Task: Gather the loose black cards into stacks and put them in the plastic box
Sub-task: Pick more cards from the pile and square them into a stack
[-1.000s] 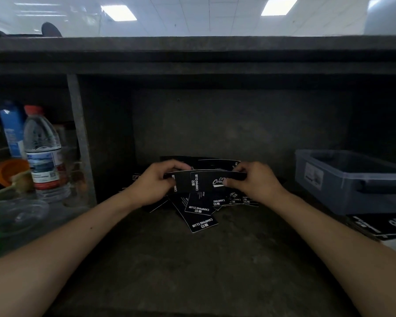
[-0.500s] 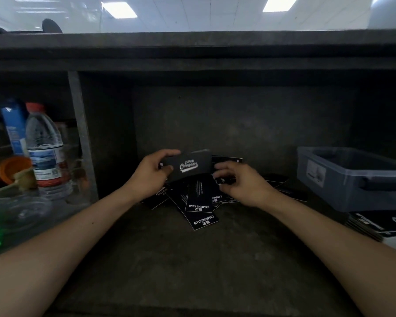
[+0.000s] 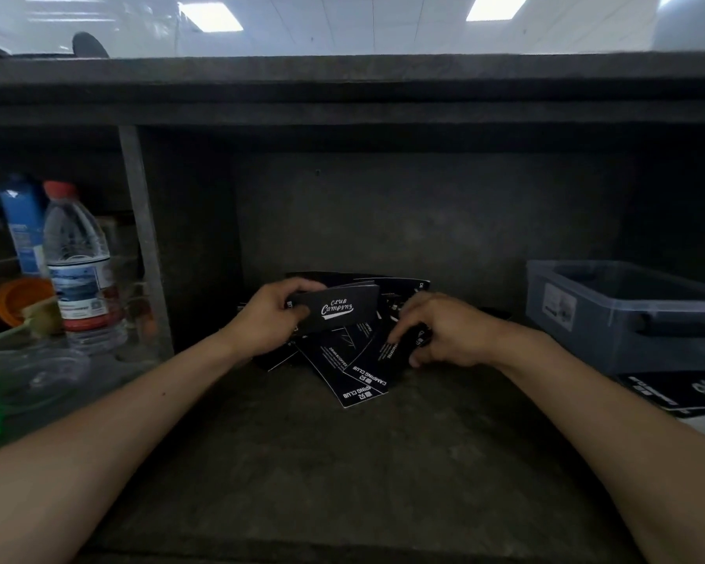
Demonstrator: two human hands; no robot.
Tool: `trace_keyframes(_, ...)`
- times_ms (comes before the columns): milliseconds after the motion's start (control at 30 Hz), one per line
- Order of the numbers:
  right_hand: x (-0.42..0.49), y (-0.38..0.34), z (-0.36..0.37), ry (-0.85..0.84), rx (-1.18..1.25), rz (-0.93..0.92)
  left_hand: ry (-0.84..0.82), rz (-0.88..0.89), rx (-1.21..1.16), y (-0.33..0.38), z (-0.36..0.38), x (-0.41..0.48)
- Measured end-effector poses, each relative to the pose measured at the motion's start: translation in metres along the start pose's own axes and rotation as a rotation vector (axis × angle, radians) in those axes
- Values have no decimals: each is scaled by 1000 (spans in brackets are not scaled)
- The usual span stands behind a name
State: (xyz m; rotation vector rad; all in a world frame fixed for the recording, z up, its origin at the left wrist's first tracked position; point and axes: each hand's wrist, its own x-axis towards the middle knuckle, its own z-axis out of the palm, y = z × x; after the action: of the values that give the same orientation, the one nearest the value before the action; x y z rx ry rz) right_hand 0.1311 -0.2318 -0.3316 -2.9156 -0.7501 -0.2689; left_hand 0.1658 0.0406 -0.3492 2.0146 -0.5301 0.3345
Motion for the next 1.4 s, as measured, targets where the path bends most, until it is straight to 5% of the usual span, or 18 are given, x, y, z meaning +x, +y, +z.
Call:
trace_keyframes(167,-1,4,-1,-19,216,5,-54,8,-43,2,2,-2)
trace_keyframes(433,5,-6,8,325,116,30,-191,6,-88,9,5,-6)
trace_keyframes(633,12,-10,19,523,570,287,-149,123,16,9,9,-8)
trace_keyframes(833,11,-9,26,204,451,367,-25,191,38,1,2,-3)
trace_keyframes(1100,8,-3,10,88,639,617,64,143,22,-2,-1,-1)
trace_keyframes(1233,8,-5,10,143,903,685,38,113,26,0,0,-3)
trace_keyframes(1400,9,-17,14,141,1323,513,-81,119,4,5,7,-5)
